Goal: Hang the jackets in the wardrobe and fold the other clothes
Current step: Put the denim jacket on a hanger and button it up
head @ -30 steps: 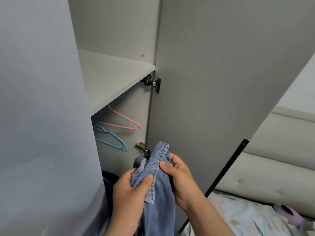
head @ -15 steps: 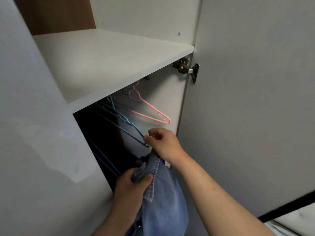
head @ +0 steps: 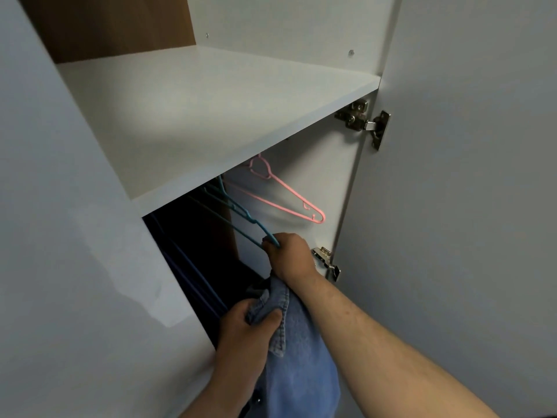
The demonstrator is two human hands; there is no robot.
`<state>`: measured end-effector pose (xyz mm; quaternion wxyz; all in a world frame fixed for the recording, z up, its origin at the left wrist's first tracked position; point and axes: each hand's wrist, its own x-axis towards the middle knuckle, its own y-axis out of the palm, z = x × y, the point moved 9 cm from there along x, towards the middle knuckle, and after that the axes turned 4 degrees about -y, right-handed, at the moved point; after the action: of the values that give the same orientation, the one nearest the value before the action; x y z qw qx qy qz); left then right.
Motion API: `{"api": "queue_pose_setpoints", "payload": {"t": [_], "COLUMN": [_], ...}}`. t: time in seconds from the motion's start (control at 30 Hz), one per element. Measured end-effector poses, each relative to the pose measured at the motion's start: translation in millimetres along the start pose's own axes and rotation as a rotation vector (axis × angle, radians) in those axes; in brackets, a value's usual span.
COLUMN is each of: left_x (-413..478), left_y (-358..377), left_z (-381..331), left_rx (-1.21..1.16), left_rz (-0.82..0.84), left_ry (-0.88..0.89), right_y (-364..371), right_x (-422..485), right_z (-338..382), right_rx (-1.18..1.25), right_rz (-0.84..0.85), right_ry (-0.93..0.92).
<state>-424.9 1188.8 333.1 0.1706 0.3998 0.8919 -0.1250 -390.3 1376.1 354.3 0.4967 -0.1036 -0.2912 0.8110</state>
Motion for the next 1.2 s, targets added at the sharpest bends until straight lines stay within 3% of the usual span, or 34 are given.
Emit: {"api": "queue_pose_setpoints", "payload": {"t": [0.33, 0.63, 0.9, 1.03, 1.2], "left_x": [-4.1, -14.4, -40.0, -72.2, -104.2], "left_y": [0.2, 0.9, -4.1, 0.6, -13.3], "left_z": [-4.5, -14.7, -22.6, -26.7, -14.2], "left_rx": [0.005, 0.051, 0.079, 0.054, -0.038], "left_rz": [0.009, 0.04, 0.095, 0.23, 0.375], "left_ry": [0.016, 0.107, 0.248, 0.322, 0.343], "right_y": [-14.1, -60.9, -82.5, -78.0, -75.2], "right_x": [-5.8, -58.6, -180.8, -229.8, -285.2], "right_z": [8.7, 12.7, 23.2, 41.0, 66.0], "right_rx": [0.375, 0.179, 0.265, 0.164, 0.217], "right_rz": [-0.007, -0.09, -0.256, -0.317, -0.404], "right_ry": [0.062, -0.052, -0.075, -0.077, -0.008]}}
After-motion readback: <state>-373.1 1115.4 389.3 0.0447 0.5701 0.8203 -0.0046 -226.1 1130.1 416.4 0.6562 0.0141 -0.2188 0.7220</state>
